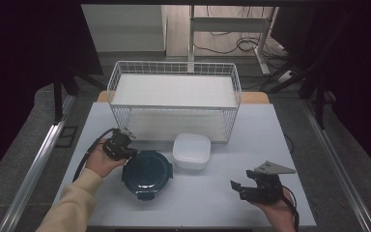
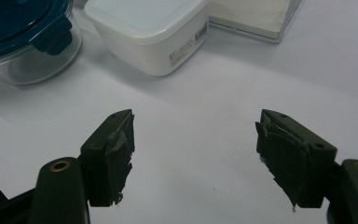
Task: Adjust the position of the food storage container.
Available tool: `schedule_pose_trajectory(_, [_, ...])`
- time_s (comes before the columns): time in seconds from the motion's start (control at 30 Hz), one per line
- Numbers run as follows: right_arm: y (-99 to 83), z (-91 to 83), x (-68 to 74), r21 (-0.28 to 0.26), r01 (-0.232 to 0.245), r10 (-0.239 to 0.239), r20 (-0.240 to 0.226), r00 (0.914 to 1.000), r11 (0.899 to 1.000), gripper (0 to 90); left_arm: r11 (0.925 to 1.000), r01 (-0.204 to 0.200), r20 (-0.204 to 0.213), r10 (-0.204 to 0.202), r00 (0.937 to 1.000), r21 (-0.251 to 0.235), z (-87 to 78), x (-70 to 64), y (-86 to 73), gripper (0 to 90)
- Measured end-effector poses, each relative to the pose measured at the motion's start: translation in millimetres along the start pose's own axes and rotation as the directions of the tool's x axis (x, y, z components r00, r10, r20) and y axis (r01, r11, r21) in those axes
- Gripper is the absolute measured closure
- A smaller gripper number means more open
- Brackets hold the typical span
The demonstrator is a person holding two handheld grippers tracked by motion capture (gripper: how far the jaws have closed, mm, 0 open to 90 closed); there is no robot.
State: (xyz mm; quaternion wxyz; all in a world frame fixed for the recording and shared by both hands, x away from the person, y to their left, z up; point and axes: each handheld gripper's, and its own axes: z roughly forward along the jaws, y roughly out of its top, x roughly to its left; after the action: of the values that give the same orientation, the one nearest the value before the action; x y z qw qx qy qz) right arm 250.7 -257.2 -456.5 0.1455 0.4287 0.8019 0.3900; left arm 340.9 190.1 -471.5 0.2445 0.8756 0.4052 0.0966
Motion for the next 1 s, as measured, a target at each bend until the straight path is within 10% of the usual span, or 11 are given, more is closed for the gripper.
schedule_pose_trajectory(1.0, [0.0,1.6,1.7,0.006,0.011,-0.011,-0.001,0.9999,1.000,27.3,0.9971,-0.066,0.082,0.069,0.9942,-0.037,0.8,-28.2,-4.1,90.0])
